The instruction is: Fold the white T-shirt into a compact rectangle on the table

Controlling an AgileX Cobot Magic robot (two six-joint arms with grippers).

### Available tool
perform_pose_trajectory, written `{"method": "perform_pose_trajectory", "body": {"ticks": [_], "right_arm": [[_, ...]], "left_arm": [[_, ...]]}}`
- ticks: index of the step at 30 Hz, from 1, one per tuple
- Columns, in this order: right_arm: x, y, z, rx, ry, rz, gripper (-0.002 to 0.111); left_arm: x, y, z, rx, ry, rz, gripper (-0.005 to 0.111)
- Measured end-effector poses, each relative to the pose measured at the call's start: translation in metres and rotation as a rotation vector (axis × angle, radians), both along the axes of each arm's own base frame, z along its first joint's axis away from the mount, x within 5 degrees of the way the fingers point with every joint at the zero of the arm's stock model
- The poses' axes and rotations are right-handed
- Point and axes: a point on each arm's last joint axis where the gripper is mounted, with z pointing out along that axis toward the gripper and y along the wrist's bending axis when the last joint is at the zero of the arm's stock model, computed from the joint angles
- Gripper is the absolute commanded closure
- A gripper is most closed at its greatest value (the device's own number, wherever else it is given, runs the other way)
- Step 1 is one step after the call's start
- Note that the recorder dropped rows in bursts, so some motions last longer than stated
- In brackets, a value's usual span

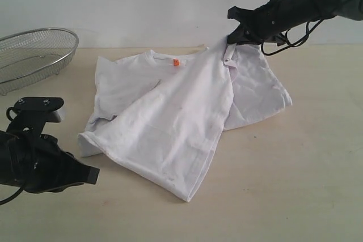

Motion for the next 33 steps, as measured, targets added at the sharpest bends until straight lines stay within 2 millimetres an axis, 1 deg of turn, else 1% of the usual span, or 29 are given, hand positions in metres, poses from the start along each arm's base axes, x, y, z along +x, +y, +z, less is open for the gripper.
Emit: {"method": "perform_pose_trajectory", "body": {"ticks": [1, 3, 4, 5, 6, 7, 8, 9, 10, 12, 13, 15, 16, 19, 24, 26, 30, 33], "right_arm": [[0.002, 0.001, -0.004, -0.003, 0.0, -0.001, 0.083], [0.006, 0.0, -0.011, -0.01, -0.004, -0.01, 0.059], [0.008, 0.0, -0.012, -0.014, -0.014, -0.021, 0.043], [0.009, -0.002, -0.011, -0.02, -0.025, -0.034, 0.03], [0.011, -0.003, -0.01, -0.026, -0.039, -0.045, 0.023], [0.012, -0.003, -0.008, -0.024, -0.046, -0.059, 0.02], [0.013, -0.004, -0.004, -0.02, -0.057, -0.068, 0.021], [0.014, -0.004, 0.0, -0.017, -0.062, -0.07, 0.025], [0.013, -0.003, 0.005, -0.016, -0.059, -0.066, 0.031], [0.009, -0.002, 0.018, -0.024, -0.027, -0.046, 0.052], [0.006, -0.002, 0.024, -0.033, -0.005, -0.036, 0.068], [-0.003, -0.002, 0.036, -0.073, 0.063, 0.004, 0.107], [-0.008, -0.003, 0.039, -0.104, 0.099, 0.034, 0.107], [-0.021, -0.003, 0.039, -0.165, 0.201, 0.137, 0.109], [-0.027, -0.004, 0.03, -0.204, 0.254, 0.182, 0.109], [-0.03, -0.006, 0.023, -0.23, 0.283, 0.188, 0.109], [-0.038, -0.011, 0.001, -0.312, 0.374, 0.192, 0.109], [-0.045, -0.012, -0.014, -0.332, 0.427, 0.211, 0.109]], "left_arm": [[0.0, 0.0, 0.0, 0.001, -0.003, 0.001, 0.102], [0.0, 0.0, 0.0, 0.001, -0.003, 0.001, 0.102], [0.0, 0.0, 0.0, 0.001, -0.003, 0.001, 0.102], [0.0, 0.0, 0.0, 0.001, -0.004, 0.002, 0.102], [0.0, 0.0, 0.0, 0.001, -0.004, 0.002, 0.102], [0.001, 0.0, 0.0, 0.001, -0.005, 0.005, 0.102], [0.001, 0.0, 0.0, 0.001, -0.005, 0.005, 0.102], [0.001, 0.0, 0.0, 0.001, -0.005, 0.005, 0.102], [0.001, 0.0, 0.0, 0.001, -0.005, 0.005, 0.102], [0.0, 0.0, 0.0, 0.006, -0.007, -0.003, 0.102], [0.0, 0.001, 0.0, 0.011, -0.009, -0.009, 0.102], [0.0, 0.001, 0.0, 0.027, -0.015, -0.032, 0.102], [0.001, 0.001, 0.0, 0.04, -0.024, -0.051, 0.102], [0.007, -0.001, 0.005, 0.057, -0.051, -0.092, 0.102], [0.024, -0.01, 0.006, 0.063, -0.037, -0.158, 0.102], [0.03, -0.013, -0.001, 0.08, -0.017, -0.196, 0.102], [0.038, -0.023, -0.015, 0.084, 0.052, -0.289, 0.102], [0.043, -0.035, -0.017, 0.089, 0.028, -0.398, 0.102]]}}
